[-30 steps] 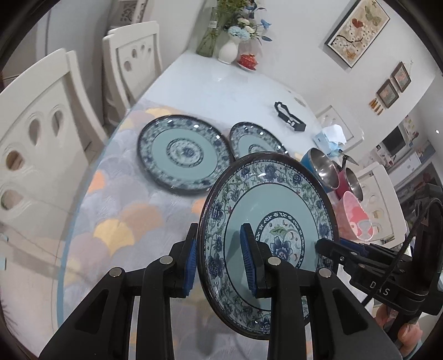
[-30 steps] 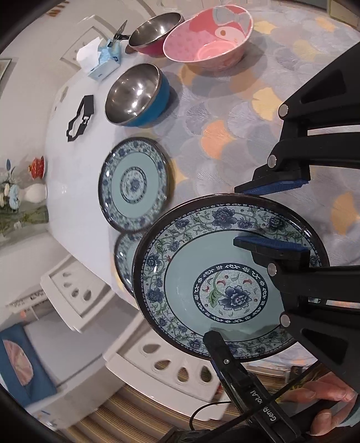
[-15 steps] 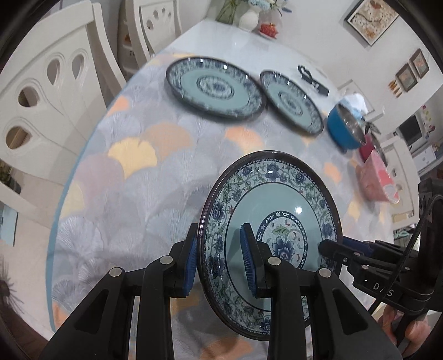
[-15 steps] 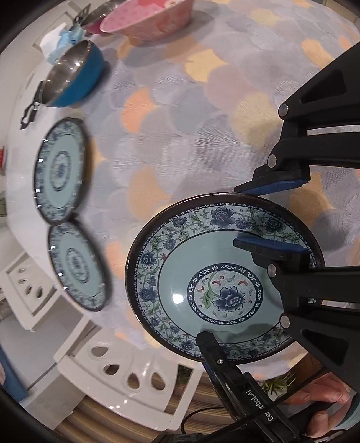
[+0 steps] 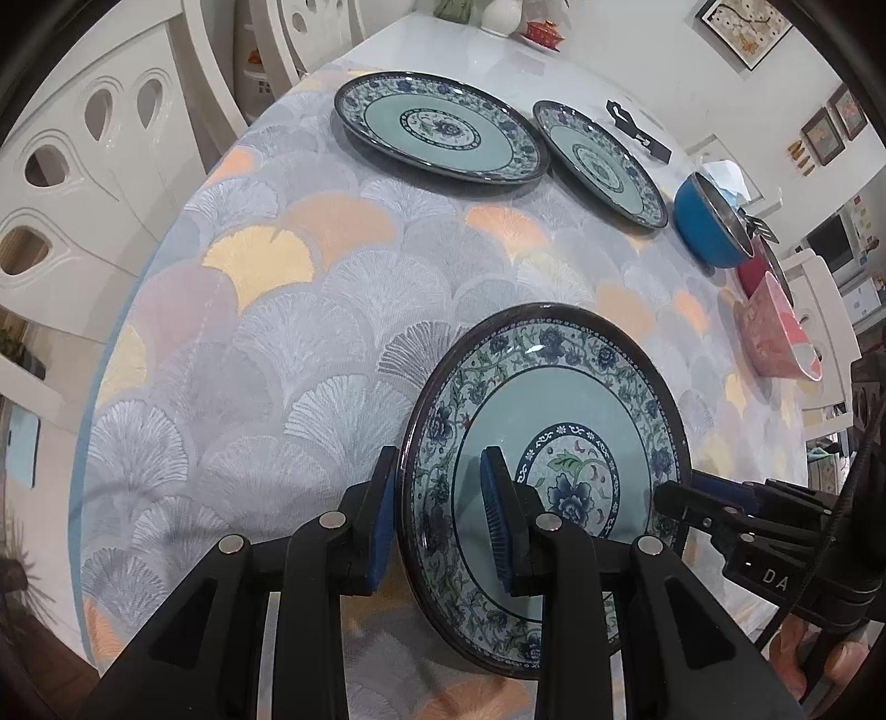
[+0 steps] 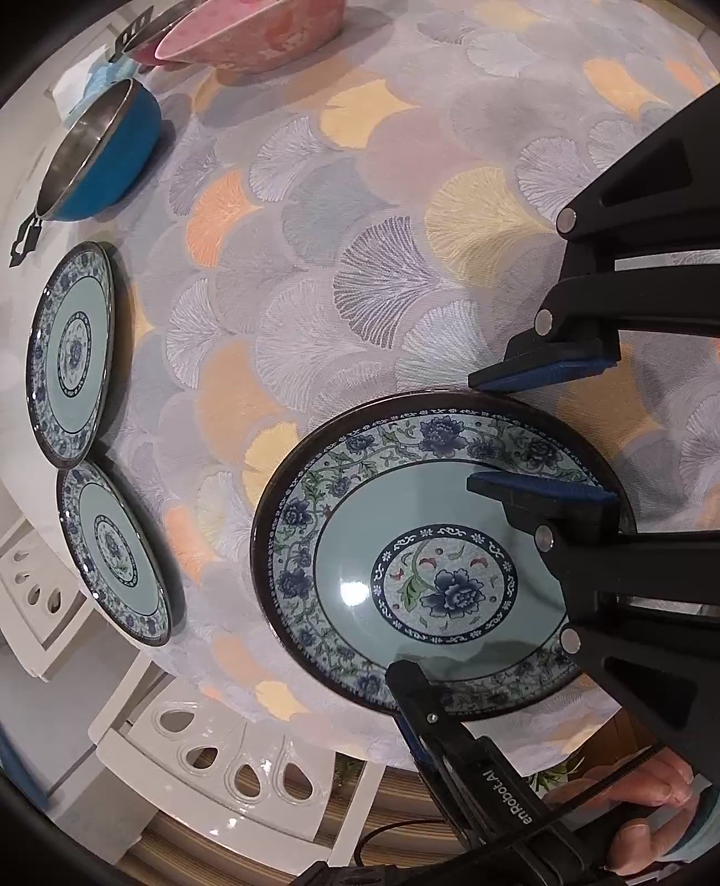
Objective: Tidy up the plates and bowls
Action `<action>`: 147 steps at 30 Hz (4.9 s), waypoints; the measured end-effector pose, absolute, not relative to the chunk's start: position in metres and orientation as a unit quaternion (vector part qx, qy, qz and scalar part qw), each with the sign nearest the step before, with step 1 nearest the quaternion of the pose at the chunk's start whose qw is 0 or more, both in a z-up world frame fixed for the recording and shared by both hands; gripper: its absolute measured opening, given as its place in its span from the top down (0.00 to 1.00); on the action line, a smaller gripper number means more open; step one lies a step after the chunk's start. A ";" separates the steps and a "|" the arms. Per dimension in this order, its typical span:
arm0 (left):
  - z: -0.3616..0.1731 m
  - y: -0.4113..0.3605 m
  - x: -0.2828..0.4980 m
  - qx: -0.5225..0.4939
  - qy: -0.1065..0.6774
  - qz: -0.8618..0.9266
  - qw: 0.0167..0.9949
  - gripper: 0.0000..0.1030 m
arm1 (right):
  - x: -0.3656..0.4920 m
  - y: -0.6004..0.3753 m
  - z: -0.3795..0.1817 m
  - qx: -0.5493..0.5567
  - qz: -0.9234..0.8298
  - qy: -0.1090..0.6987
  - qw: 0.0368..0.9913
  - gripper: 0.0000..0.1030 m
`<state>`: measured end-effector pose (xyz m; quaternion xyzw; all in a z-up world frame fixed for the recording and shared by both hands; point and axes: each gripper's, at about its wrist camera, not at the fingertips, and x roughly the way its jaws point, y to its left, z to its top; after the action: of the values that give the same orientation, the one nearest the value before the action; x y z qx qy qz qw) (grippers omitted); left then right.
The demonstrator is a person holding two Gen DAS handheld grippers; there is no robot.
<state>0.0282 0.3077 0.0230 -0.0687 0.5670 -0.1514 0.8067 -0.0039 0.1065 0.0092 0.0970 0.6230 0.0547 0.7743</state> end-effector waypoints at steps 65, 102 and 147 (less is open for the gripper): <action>0.019 0.307 0.288 -0.023 0.526 -0.143 0.838 0.61 | 0.232 0.130 0.004 0.133 0.123 0.576 0.797 0.63; 0.091 0.327 0.179 -0.140 0.481 -0.130 0.856 0.61 | 0.173 0.132 0.075 0.063 0.107 0.519 0.846 0.63; 0.097 0.305 0.010 -0.158 0.510 -0.143 0.833 0.61 | -0.019 0.103 0.097 0.093 0.069 0.553 0.825 0.63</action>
<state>0.0102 0.3047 0.0970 -0.1583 0.5104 -0.1427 0.8331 -0.0192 0.1033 0.0966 0.0931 0.5527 0.0690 0.8253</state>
